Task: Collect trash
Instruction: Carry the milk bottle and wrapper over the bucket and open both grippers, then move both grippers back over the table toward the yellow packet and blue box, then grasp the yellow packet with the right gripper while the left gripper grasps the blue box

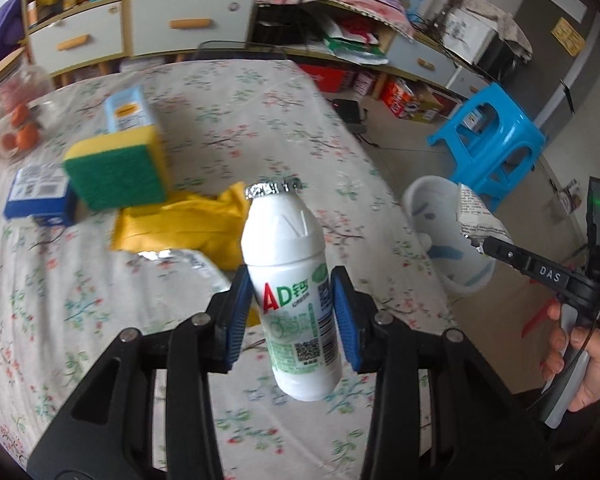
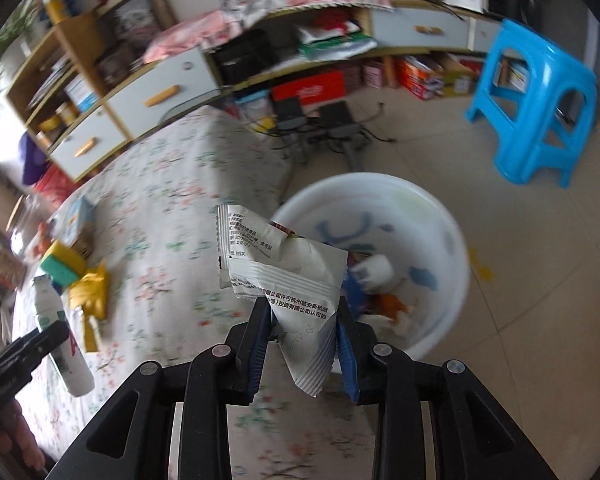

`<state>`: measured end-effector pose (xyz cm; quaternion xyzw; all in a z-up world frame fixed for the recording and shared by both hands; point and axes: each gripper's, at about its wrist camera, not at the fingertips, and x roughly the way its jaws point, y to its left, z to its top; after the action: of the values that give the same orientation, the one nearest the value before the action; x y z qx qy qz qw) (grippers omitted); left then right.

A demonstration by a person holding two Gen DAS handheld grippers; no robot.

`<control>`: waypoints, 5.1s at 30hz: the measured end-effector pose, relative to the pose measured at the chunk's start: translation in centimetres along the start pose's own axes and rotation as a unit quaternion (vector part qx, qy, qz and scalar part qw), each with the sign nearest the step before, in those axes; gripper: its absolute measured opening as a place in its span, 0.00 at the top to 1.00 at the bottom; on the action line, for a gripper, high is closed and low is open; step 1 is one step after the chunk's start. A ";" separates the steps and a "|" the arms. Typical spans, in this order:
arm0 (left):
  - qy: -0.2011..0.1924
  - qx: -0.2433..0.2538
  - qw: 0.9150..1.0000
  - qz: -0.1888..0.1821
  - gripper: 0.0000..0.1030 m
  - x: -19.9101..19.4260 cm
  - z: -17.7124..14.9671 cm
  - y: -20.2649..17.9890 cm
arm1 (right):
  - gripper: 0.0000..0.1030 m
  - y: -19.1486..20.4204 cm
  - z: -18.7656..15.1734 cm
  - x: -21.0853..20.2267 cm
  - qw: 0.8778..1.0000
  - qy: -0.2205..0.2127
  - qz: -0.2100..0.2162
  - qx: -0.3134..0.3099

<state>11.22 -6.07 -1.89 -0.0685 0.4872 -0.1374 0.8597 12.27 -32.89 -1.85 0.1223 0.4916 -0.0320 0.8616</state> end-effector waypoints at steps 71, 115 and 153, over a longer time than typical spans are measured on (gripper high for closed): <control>-0.058 0.004 0.991 0.120 0.01 -3.9 1.2 5.9 | 0.26 5.0 1.2 -0.7 0.999 -0.015 0.031 -0.033; -0.060 -0.201 0.972 0.109 0.05 -1.1 1.4 24.6 | 0.67 23.5 -1.5 9.2 0.976 0.049 0.095 -0.192; -0.045 -0.096 0.980 0.168 0.03 2.0 1.8 21.2 | 0.67 17.4 0.6 5.9 0.987 0.020 0.095 -0.127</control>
<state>17.28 13.54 -7.91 -0.0745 0.4634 0.0598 0.8810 18.90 -15.83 -3.50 0.0585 0.4950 0.1157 0.8591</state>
